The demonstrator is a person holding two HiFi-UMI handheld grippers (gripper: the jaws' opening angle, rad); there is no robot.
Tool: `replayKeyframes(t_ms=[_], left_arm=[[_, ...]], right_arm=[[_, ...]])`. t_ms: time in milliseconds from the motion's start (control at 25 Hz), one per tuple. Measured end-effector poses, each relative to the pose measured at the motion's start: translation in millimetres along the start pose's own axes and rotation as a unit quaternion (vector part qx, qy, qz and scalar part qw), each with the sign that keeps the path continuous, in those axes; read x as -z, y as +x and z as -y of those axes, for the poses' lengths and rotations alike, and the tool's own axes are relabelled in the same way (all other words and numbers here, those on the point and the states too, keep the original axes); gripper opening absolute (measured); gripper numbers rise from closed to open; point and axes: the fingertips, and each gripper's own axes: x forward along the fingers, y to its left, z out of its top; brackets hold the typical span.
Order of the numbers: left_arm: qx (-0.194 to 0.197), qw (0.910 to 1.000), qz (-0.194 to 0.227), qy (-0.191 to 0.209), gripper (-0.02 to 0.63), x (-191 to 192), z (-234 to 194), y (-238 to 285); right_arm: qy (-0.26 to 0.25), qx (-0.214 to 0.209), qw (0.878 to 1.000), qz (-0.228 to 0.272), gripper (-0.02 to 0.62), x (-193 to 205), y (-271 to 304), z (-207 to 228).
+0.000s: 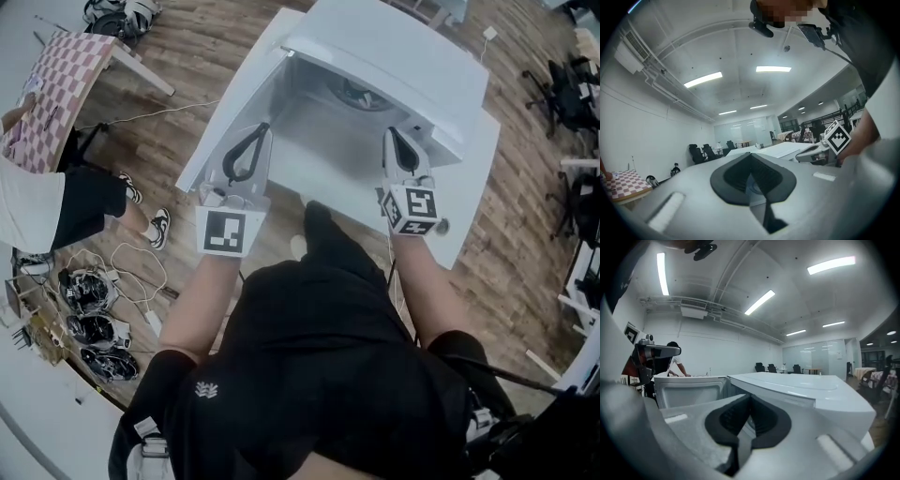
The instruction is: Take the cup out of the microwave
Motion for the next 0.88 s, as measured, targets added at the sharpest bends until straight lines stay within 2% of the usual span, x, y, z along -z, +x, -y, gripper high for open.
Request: replayKeyframes(t_ms=[280, 480, 680, 880], left_arm=[[0.014, 0.9996, -0.009, -0.021, 0.008, 39.0, -7.3, 48.8], [0.037, 0.9988, -0.026, -0.021, 0.006, 63.6, -2.2, 80.6], [0.052, 0.9978, -0.038, -0.018, 0.006, 82.8, -0.7, 98.6], [0.057, 0.997, -0.051, -0.012, 0.006, 98.6, 0.1, 110.6]], right_arm=[[-0.008, -0.002, 0.999, -0.037, 0.009, 43.1, 55.0, 12.6], [-0.043, 0.0, 0.999, -0.025, 0.021, 56.5, 88.0, 18.5], [-0.023, 0.005, 0.999, -0.032, 0.078, 75.8, 116.6, 27.2], [-0.016, -0.001, 0.999, -0.042, 0.194, 92.8, 138.5, 32.1]])
